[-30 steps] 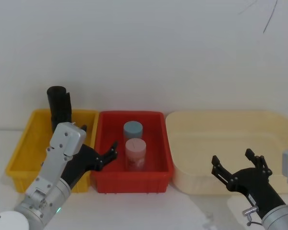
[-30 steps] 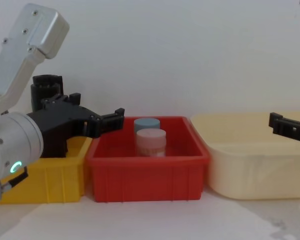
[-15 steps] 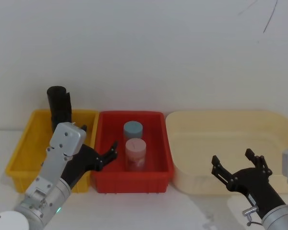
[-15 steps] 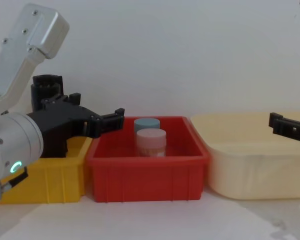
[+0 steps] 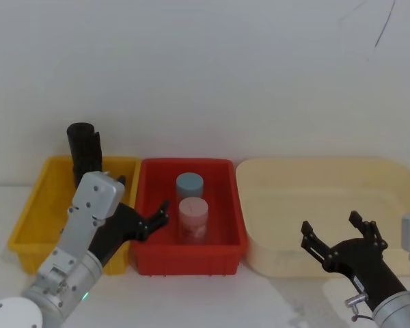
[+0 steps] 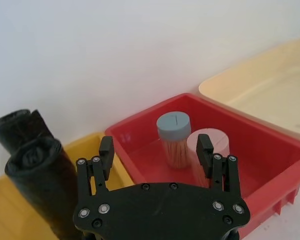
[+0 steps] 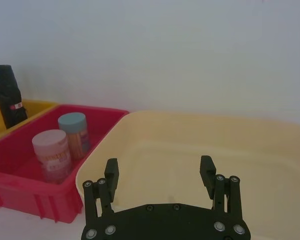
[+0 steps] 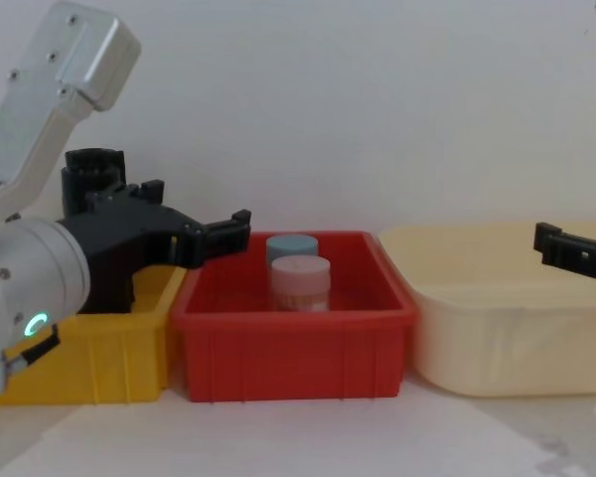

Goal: Pick up the garbage bag with the one hand and transfer it to the other hand.

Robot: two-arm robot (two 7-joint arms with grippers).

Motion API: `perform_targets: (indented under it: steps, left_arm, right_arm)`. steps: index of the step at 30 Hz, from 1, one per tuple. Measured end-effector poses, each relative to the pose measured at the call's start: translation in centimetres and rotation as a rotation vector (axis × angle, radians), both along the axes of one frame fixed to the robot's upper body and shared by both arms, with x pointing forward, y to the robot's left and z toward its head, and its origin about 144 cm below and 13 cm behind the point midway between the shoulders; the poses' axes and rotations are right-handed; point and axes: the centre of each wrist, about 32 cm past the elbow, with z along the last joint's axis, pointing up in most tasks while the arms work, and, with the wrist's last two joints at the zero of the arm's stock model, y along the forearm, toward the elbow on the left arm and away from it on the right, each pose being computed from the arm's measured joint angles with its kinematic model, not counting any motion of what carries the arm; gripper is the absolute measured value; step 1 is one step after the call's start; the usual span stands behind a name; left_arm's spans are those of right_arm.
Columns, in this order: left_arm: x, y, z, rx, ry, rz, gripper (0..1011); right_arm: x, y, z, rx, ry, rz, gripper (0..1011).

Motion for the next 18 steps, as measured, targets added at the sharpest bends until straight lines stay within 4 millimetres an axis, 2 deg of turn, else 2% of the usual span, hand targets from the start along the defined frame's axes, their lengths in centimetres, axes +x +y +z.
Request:
perform_targets:
  steps: [7,12,14,15,18]
  left_arm:
    - [0.6,-0.2,1.9,0.003,-0.028,-0.030,1001]
    - [0.8,0.2,4.1,0.005,-0.052,-0.045,1001]
    - [0.8,0.7,5.8,0.010,-0.073,-0.052,1001]
    - [0.8,0.7,5.8,0.010,-0.073,-0.052,1001]
    - [0.7,1.7,7.5,0.018,-0.086,-0.056,1001]
  right_arm:
    - [0.2,0.2,1.3,-0.020,-0.035,0.013,1001]
    - [0.6,0.7,3.3,-0.033,-0.073,0.037,1002]
    - [0.9,1.1,4.5,-0.035,-0.092,0.052,1002]
    - [1.0,1.3,4.9,-0.035,-0.100,0.057,1002]
    - [1.3,2.0,6.3,-0.034,-0.117,0.083,1002]
